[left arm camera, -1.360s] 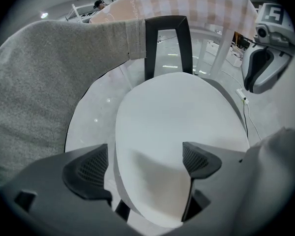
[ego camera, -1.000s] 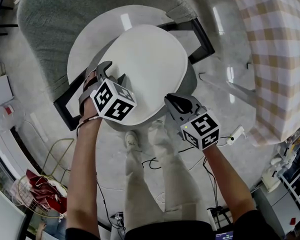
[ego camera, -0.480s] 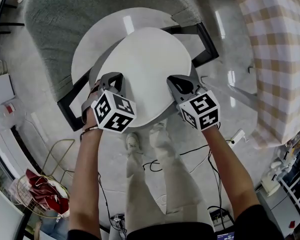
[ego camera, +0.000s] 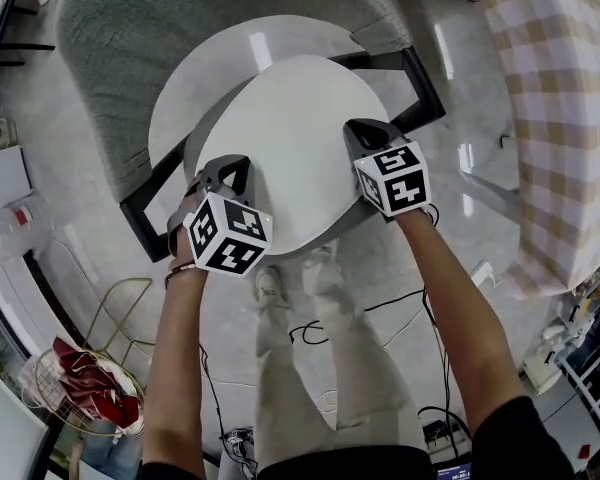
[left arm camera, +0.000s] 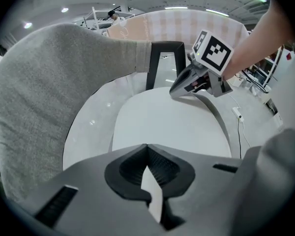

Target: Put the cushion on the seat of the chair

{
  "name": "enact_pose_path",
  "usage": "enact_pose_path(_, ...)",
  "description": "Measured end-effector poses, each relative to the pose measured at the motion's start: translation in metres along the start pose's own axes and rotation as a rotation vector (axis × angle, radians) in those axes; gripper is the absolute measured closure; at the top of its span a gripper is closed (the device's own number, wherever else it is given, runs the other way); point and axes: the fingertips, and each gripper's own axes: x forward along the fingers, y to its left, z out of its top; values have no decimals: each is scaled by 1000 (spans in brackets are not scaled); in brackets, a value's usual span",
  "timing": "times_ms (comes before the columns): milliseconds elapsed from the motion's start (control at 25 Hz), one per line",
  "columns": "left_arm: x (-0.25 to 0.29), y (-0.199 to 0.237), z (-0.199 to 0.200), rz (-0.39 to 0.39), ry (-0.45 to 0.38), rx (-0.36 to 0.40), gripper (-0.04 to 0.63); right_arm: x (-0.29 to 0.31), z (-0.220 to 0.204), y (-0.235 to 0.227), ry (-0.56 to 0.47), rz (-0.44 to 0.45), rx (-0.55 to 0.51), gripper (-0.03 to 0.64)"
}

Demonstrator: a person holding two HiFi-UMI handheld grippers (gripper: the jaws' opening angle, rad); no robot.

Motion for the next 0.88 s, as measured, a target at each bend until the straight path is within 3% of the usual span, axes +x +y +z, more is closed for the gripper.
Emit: enact_pose_path(880,0,-5,-10,-23,-2,-40,591,1,-24,-6,60,-36,106,598)
